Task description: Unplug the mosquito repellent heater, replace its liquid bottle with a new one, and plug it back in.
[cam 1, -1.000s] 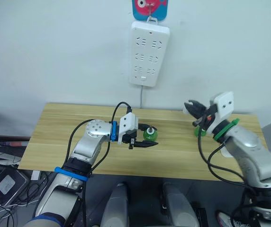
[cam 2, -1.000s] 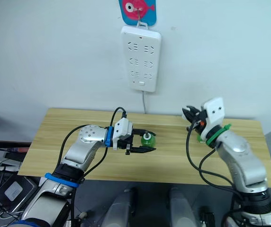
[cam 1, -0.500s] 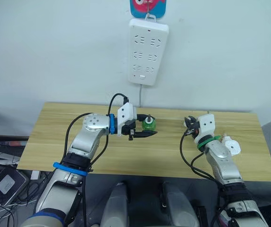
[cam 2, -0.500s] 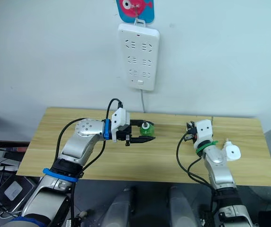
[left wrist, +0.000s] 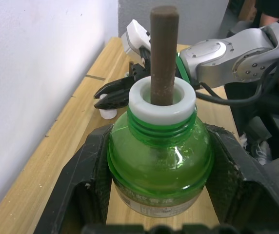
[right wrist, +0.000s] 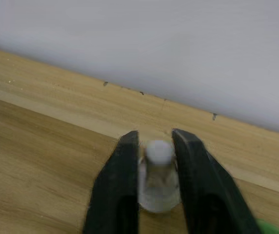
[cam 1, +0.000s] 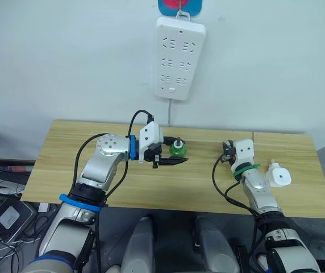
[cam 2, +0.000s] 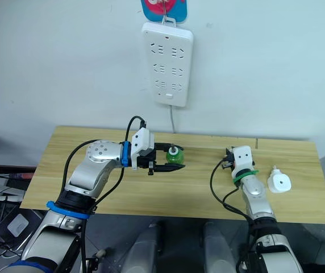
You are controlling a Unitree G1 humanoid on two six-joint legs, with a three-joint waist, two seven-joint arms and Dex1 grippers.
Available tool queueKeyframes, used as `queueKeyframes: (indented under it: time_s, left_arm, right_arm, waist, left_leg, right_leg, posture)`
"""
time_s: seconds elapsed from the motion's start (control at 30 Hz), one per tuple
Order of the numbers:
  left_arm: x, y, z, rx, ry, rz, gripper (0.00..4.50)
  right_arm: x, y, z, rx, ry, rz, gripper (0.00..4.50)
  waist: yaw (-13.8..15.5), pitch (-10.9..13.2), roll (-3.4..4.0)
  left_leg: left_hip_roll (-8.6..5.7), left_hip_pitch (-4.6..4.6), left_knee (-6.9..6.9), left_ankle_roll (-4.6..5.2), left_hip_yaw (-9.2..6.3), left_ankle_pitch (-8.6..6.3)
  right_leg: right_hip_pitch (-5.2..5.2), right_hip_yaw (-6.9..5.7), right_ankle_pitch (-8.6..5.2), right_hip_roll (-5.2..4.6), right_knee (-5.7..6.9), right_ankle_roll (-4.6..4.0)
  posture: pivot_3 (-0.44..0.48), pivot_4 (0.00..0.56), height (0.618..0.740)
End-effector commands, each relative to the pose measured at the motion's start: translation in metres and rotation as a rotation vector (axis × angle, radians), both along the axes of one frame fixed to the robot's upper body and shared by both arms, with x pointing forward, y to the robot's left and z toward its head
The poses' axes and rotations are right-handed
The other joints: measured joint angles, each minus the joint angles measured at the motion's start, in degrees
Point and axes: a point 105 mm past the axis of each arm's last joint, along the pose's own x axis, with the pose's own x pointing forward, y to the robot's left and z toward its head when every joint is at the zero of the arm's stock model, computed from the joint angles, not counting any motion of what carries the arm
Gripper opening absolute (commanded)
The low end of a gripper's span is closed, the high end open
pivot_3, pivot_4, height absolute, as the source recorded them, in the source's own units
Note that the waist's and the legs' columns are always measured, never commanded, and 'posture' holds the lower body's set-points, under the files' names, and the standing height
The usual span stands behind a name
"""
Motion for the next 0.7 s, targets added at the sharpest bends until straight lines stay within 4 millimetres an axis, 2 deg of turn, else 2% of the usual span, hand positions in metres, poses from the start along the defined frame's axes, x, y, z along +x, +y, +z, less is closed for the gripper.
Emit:
queueKeyframes:
  time_s: [0.03,0.2,0.23,0.37,0.47,0.53,0.7]
  left_arm:
    - [-0.005,-0.004,0.009,-0.022,-0.035,-0.032,2.27]
    - [-0.005,-0.005,0.007,-0.025,-0.034,-0.032,2.27]
    - [-0.004,-0.005,0.006,-0.026,-0.036,-0.032,2.27]
    - [-0.001,-0.006,0.006,-0.032,-0.044,-0.033,2.27]
    - [-0.001,-0.011,0.008,-0.041,-0.058,-0.057,2.27]
    - [0.0,-0.013,0.01,-0.044,-0.07,-0.073,2.27]
    - [0.0,-0.019,0.015,-0.053,-0.082,-0.115,2.27]
  right_arm:
    - [-0.005,-0.004,0.015,0.012,-0.072,0.01,2.48]
    - [-0.019,0.003,0.043,0.036,-0.127,0.105,4.33]
    - [-0.026,0.009,0.052,0.054,-0.131,0.156,4.47]
    - [-0.062,0.043,0.088,0.119,-0.092,0.447,4.47]
    - [-0.098,0.064,0.106,0.124,0.012,0.699,3.85]
    - [-0.115,0.074,0.113,0.096,0.075,0.808,3.19]
    - [-0.116,0.089,0.134,0.125,0.084,0.853,3.19]
  waist:
    - [0.0,0.0,0.0]
    - [0.0,0.0,0.0]
    - [0.0,0.0,0.01]
    - [0.0,0.0,0.02]
    - [0.0,-0.1,0.06]
    - [0.0,-0.1,0.03]
    - [-0.1,-0.3,-0.14]
  left_leg:
    - [0.0,0.0,-0.01,0.0,0.01,0.0]
    - [0.0,0.0,-0.02,-0.01,-0.01,0.0]
    - [0.0,0.0,-0.02,-0.01,-0.02,0.0]
    - [0.01,-0.02,-0.03,-0.01,-0.14,0.0]
    - [0.01,-0.03,0.0,-0.01,-0.24,0.0]
    - [-0.02,-0.04,0.0,-0.02,-0.29,0.01]
    - [0.0,-0.08,0.0,-0.03,-0.32,0.02]
  right_leg:
    - [0.0,0.01,0.0,0.0,-0.02,0.0]
    - [0.0,0.01,0.0,-0.01,-0.03,0.0]
    - [0.0,0.01,0.0,-0.01,-0.03,0.0]
    - [0.0,0.0,0.0,-0.01,-0.06,0.0]
    - [0.01,-0.01,0.0,-0.02,-0.1,0.0]
    - [0.03,-0.04,0.0,-0.04,-0.14,0.0]
    - [0.04,-0.13,0.0,-0.04,-0.2,0.0]
  posture:
    - [0.087,0.388,0.74]
    - [0.073,0.369,0.74]
    - [0.069,0.36,0.74]
    - [0.047,0.338,0.74]
    - [0.025,0.305,0.74]
    - [0.015,0.295,0.74]
    - [0.006,0.27,0.74]
